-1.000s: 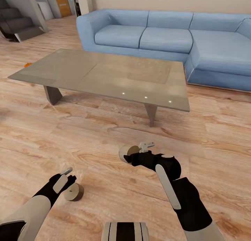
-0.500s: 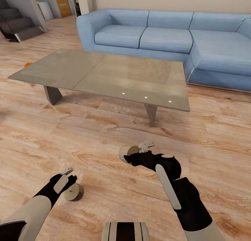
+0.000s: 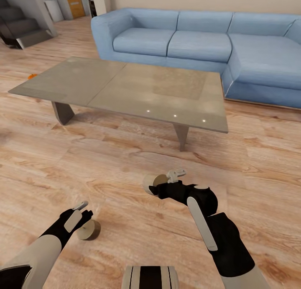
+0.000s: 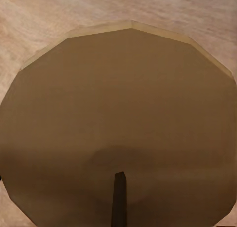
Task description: Place each of the two pumpkins and all three candles from the living room inside a cabinet in the living room (use any cabinet), then make sure every cabinet is closed, and position the cauldron so it is next to a table in the living room.
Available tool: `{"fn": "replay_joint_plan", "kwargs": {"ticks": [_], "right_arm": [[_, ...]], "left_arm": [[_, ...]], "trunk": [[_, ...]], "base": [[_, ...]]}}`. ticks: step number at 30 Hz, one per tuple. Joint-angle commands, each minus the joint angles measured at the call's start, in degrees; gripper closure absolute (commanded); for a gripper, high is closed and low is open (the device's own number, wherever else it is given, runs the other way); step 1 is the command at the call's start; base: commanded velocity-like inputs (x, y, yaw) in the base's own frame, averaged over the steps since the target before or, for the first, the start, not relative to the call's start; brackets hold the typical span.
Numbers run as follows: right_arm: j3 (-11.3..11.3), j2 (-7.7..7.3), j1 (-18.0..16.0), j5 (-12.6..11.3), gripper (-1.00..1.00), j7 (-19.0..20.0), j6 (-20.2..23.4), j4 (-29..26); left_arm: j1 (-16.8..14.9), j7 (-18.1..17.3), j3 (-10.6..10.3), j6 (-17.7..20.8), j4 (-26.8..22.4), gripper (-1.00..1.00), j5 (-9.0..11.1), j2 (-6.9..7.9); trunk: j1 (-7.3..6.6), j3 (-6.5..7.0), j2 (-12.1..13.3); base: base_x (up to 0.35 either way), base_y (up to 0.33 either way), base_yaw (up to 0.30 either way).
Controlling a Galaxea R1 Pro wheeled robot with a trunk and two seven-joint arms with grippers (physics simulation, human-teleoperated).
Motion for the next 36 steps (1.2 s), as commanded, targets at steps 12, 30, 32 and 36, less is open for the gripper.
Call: {"fn": "replay_joint_plan", "kwargs": {"ticks": [12,30,32,36], "right_arm": [[-0.04,-0.05,-0.04,-0.21,1.00,-0.08,0.26,-0.05],[0.13,-0.06,-0.04,-0.20,1.00,-0.08,0.25,-0.05],[0.13,-0.06,-0.02,-0.20,1.00,-0.08,0.25,-0.05],[0.12,-0.06,-0.03,-0.21,1.00,-0.08,0.25,-0.05]], "left_arm": [[0.07,0.20,0.07,0.20,-0.12,-1.00,0.54,-0.02],[0.08,-1.83,0.07,0.20,-0.12,-1.00,0.46,-0.19],[0.08,-1.88,0.07,0.20,-0.12,-1.00,0.45,-0.20],[0.08,-1.94,0.07,0.20,-0.12,-1.00,0.45,-0.20]], "trunk": [[0.06,-0.71,-0.06],[0.09,-0.93,-0.07],[0.14,-1.37,-0.10],[0.24,-2.26,-0.15]], "base": [[0.000,0.000,0.000],[0.000,0.000,0.000],[0.000,0.000,0.000],[0.000,0.000,0.000]]}}
